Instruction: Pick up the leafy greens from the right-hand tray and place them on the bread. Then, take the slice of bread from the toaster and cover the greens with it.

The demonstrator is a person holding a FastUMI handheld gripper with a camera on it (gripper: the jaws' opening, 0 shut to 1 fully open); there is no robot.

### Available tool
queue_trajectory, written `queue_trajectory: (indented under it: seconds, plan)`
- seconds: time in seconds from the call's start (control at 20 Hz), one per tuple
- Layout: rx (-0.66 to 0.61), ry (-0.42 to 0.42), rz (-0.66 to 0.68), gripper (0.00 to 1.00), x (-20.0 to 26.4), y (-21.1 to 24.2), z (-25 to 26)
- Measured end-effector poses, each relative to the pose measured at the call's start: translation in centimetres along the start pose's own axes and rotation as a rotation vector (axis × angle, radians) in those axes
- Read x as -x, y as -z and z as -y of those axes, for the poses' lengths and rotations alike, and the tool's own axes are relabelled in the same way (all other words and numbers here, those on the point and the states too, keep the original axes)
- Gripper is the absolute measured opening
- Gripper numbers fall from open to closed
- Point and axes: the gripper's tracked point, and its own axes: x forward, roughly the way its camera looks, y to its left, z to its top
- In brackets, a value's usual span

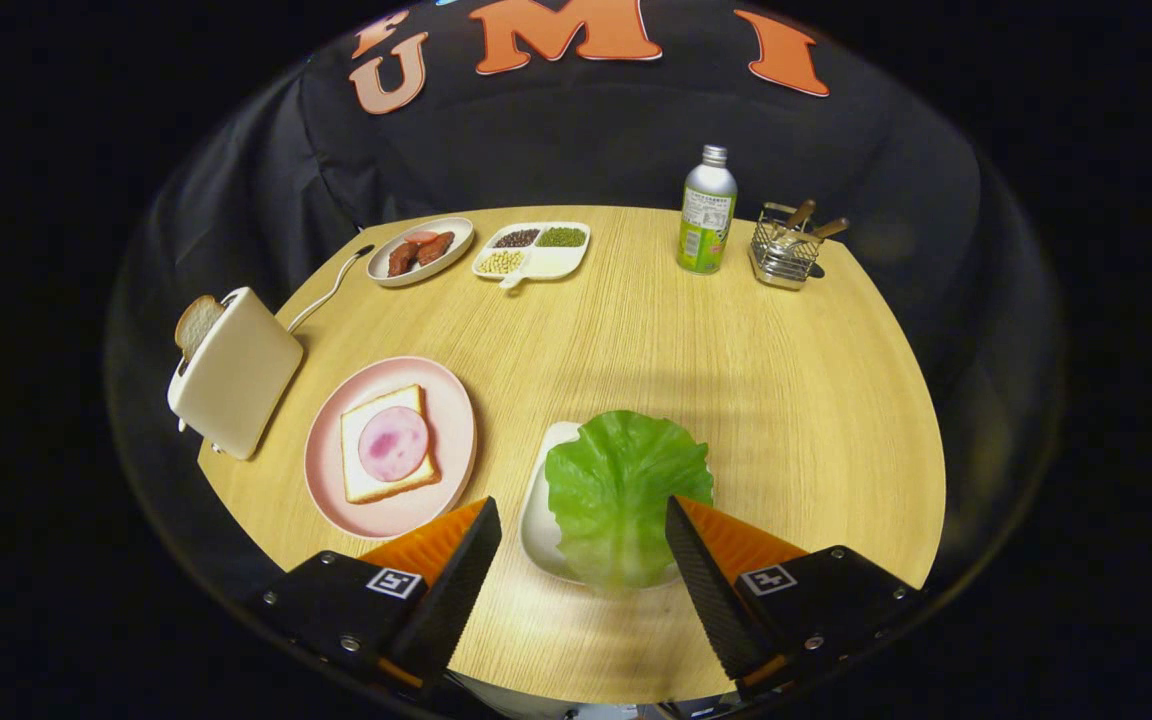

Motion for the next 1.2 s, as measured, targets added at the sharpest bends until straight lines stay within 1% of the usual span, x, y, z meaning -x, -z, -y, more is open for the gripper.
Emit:
queue_trajectory:
  seconds: [0.1, 0.2, 0.3, 0.4, 0.7, 0.85, 0.9, 1.05, 1.2]
  plan:
    - [-0.001, 0.008, -0.023, 0.96, -1.0, 0.4, 0.4]
    - [-0.007, -0.007, -0.052, 0.94, -1.9, 1.0, 0.2]
    - [0.002, -0.011, -0.075, 0.94, -2.8, 1.4, 0.5]
    - [0.004, 0.004, -0.092, 0.94, -3.9, 1.8, 1.1]
    - [-0.023, 0.018, -0.155, 0.94, -6.5, 3.3, 2.2]
    - [0.016, 0.050, -0.134, 0.93, -7.2, 3.1, 2.4]
    - [0.029, 0.063, -0.121, 0.90, -7.1, 2.8, 2.5]
    - [0.030, 0.067, -0.109, 0.80, -7.2, 3.0, 2.2]
    - [0.028, 0.070, -0.103, 0.63, -7.1, 3.0, 2.1]
